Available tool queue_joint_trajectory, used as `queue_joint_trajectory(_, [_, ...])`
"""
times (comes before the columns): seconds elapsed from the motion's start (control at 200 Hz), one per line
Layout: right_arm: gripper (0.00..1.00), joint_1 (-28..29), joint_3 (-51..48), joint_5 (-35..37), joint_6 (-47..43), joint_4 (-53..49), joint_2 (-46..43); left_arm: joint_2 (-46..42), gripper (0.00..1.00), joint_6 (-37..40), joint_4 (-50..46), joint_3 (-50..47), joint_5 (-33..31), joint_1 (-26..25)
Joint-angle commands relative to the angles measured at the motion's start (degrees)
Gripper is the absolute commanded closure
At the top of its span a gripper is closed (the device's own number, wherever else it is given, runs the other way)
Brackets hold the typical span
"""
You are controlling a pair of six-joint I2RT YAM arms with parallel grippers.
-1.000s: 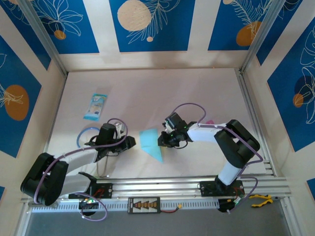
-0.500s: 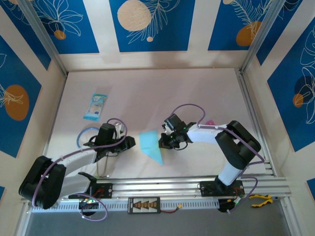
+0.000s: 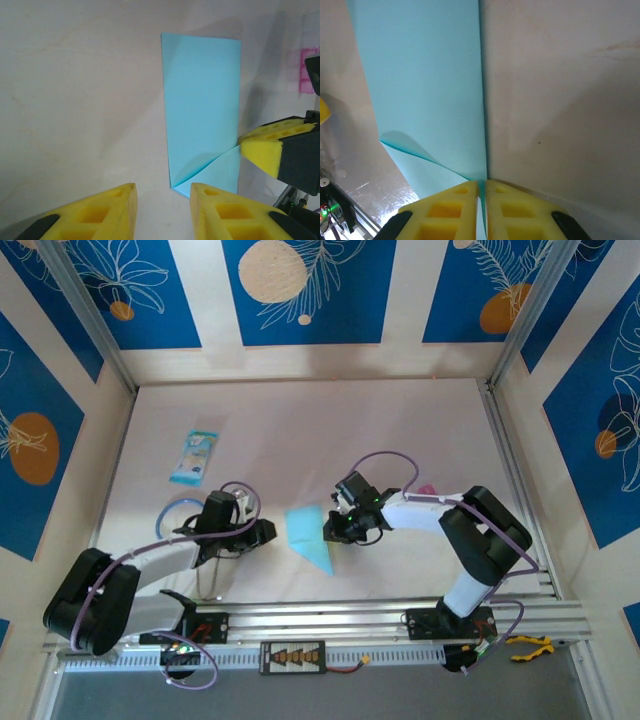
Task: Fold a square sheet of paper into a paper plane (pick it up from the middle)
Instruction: Fourth fold the wing at the center of the table.
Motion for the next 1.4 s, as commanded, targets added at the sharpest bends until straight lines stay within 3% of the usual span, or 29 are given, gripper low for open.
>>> queue_joint_trajectory(0.0, [0.86,0.0,-0.4,-2.3,-1.0,-0.9,-1.9,0.4,0.67,-0.3,0.4,1.4,2.1,0.6])
queue_joint_trajectory(0.47, [0.84,1.3,1.3,-4.4,-1.7,-1.8,-1.2,1.0,0.66,-0.6,1.2,1.4,2.5,0.6])
queue_joint_trajectory(0.775, [0.90,1.7,0.5,-2.6,-1.5,-1.9,-2.6,1.2,0.65,-0.8,1.6,1.3,2.7,0.6])
queue_joint_trajectory(1.015, [0.79,1.1,-0.6,0.7,-0.6,-1.7,-2.7,2.3,0.65,-1.4,4.1,1.2,4.8,0.6])
queue_joint_trajectory(1.396, [0.77,1.3,0.0,-1.2,0.0,0.5,1.2,8.9,0.72,-4.5,14.8,2.1,11.0,-1.4])
